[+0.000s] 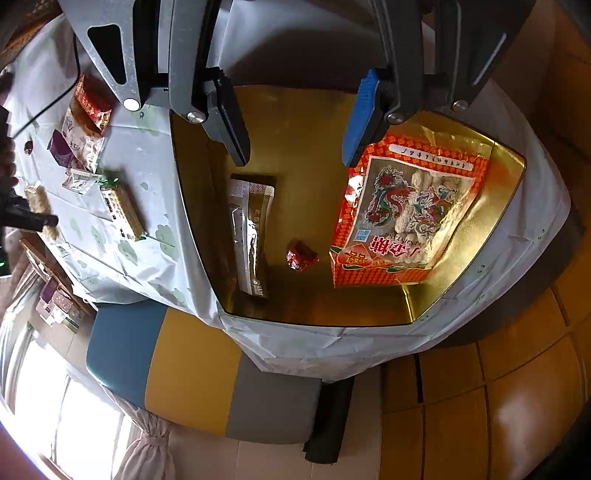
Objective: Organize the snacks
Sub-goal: 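Place the stick package in the gold tray with the left tool while the right tool holds the rice-cracker bag, then lower the rice-cracker bag into the gold tray and open the right tool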
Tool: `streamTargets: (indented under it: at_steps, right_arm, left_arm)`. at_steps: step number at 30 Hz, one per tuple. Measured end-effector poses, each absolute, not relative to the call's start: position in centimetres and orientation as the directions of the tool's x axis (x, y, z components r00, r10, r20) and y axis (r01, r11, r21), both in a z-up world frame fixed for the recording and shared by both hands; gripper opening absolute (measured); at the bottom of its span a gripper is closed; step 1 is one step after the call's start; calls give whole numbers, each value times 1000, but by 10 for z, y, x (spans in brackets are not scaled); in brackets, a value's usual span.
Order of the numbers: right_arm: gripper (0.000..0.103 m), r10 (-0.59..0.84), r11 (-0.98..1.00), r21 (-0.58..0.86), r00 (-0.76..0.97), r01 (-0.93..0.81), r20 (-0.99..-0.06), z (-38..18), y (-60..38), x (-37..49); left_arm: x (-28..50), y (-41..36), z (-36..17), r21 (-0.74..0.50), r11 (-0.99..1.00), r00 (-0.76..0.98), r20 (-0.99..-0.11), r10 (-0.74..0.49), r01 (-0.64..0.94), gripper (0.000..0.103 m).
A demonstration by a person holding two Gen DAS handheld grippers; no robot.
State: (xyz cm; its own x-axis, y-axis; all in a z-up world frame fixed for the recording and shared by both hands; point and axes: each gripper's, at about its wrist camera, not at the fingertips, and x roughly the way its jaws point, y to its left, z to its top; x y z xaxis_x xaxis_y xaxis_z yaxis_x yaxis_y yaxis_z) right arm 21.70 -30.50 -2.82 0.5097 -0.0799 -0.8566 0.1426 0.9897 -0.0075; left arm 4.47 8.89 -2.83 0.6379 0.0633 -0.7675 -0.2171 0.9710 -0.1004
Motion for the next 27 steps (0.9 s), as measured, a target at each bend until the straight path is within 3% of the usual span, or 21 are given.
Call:
streamTargets:
  at_steps: [9, 18, 27]
  right_arm:
    - [76, 112, 993, 105, 559, -45, -822, 4, -229, 190]
    - [76, 370, 919, 239, 474, -313, -799, 15, -111, 164]
    - [76, 489, 824, 269, 385, -499, -783, 10, -8, 140]
  left_arm:
    - [41, 98, -27, -101, 965, 642, -762, 83, -244, 53]
    - [34, 143, -16, -118, 921, 655, -736, 170, -371, 53]
    - [29, 181, -18, -132, 876, 642, -731, 230, -463, 53]
